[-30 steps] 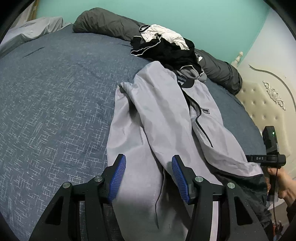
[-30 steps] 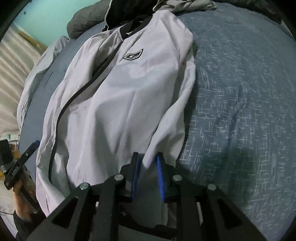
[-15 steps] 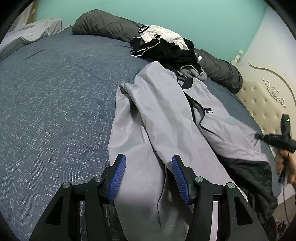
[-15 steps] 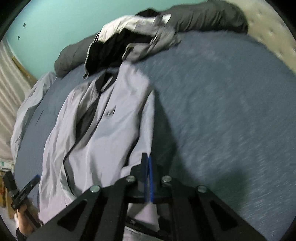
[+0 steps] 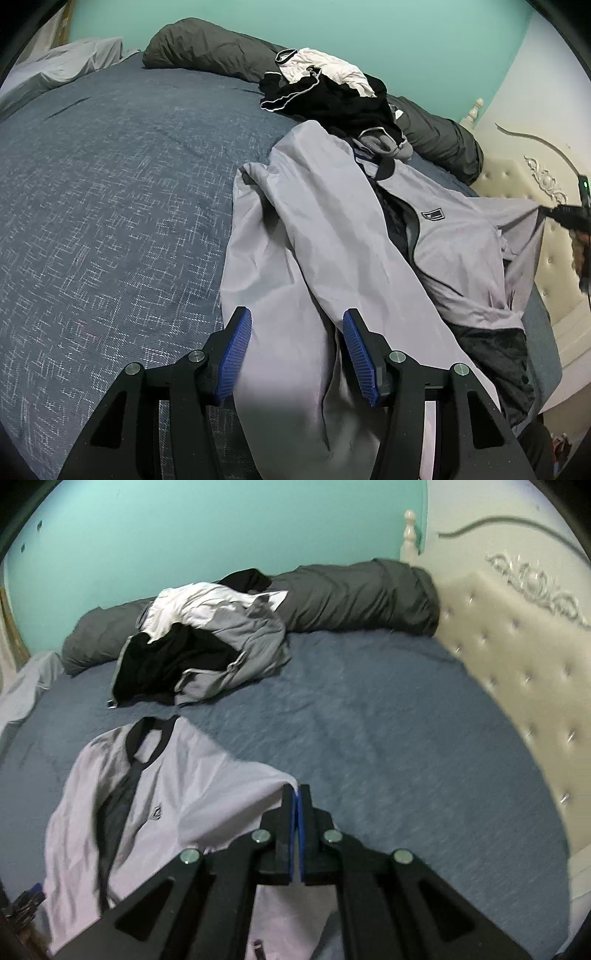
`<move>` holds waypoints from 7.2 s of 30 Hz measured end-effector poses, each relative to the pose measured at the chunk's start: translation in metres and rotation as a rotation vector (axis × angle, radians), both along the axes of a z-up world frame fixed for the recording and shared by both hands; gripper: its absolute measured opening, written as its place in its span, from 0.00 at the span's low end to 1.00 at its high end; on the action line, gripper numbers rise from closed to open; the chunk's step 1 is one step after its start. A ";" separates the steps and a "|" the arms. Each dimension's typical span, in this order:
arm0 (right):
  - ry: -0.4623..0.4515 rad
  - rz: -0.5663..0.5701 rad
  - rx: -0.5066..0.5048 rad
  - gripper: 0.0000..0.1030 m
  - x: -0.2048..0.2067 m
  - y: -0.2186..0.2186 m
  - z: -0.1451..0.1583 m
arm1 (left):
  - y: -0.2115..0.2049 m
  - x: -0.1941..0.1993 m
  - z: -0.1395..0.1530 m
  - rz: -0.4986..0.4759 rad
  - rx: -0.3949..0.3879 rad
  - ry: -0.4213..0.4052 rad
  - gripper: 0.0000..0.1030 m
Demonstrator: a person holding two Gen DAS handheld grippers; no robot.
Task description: Fold clothes
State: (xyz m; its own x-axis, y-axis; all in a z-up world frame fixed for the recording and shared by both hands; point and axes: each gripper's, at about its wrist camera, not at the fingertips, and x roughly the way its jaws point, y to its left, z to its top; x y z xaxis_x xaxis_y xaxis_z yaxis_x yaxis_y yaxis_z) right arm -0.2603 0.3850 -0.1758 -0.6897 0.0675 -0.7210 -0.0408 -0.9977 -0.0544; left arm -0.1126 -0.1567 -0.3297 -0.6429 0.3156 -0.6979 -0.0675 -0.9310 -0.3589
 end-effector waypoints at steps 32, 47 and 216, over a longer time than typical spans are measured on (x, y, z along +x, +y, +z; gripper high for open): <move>0.097 0.008 -0.525 0.15 0.144 -0.042 -0.129 | 0.045 0.001 0.019 -0.099 0.014 -0.121 0.54; 0.126 0.102 -0.617 0.17 0.157 -0.057 -0.155 | 0.077 -0.011 0.008 -0.213 -0.069 -0.199 0.10; -0.228 0.524 -0.493 0.26 0.230 -0.107 -0.084 | -0.001 0.041 0.089 -0.239 -0.130 -0.109 0.58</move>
State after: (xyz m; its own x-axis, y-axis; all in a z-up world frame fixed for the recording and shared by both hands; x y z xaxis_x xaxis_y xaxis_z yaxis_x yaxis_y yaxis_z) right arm -0.0304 0.2785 -0.2598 -0.3733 -0.5955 -0.7114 0.4044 -0.7945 0.4529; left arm -0.0718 -0.1575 -0.2409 -0.4805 0.3524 -0.8031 -0.2580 -0.9320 -0.2547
